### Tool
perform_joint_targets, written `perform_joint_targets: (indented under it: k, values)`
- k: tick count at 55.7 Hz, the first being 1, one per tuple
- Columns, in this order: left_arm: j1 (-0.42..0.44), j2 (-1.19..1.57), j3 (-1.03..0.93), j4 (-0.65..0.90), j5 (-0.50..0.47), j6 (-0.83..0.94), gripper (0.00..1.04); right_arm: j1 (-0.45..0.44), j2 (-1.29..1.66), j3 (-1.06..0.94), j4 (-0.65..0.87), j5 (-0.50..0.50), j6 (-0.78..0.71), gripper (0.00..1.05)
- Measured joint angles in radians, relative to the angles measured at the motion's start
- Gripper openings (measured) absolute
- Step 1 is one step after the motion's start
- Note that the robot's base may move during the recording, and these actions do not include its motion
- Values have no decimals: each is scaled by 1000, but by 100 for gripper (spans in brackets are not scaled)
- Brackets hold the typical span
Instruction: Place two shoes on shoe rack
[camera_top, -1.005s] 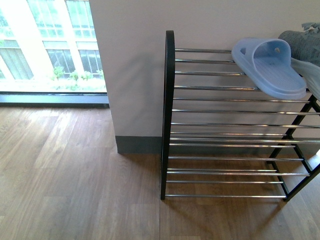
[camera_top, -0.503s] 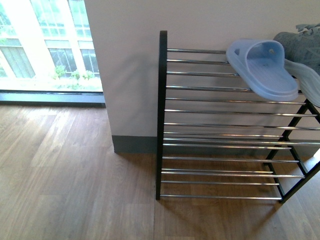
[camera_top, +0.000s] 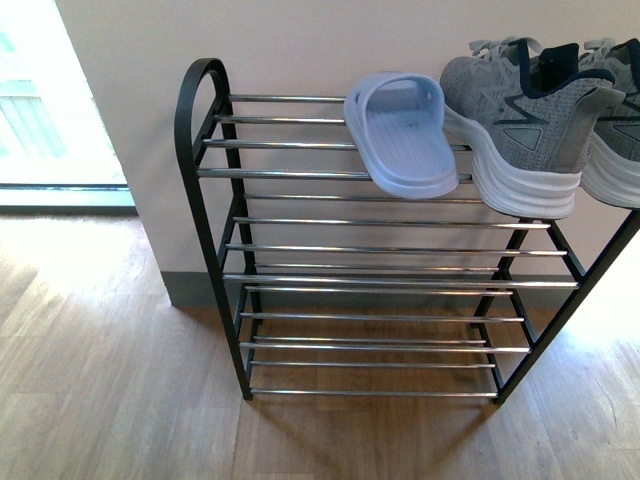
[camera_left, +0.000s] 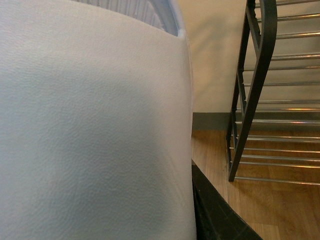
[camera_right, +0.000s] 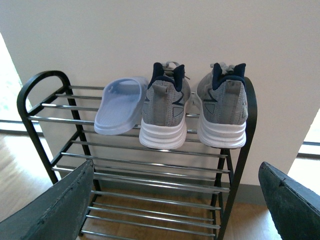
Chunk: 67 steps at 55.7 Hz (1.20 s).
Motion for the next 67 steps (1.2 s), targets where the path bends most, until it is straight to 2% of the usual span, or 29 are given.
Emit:
perform_joint_targets:
  k: [14,18,23,27,36,67]
  values:
    - [1,1,-1,6,5,-10,2,0,0,0,0,0,0,96]
    - [26,87,8,159,103,-86,2,0,0,0,0,-1,0,96]
    - [53,208,71,220,168,-126,2,0,0,0,0,-1,0,96]
    - [85,399,198,262,251,-164,2,0,0,0,0,-1,0,96]
    - [91,635,406,248,334,-203,2,0,0,0,0,-1,0,96]
    - [34,1152,1079,55,454,-323,2,0,0,0,0,0,0,96]
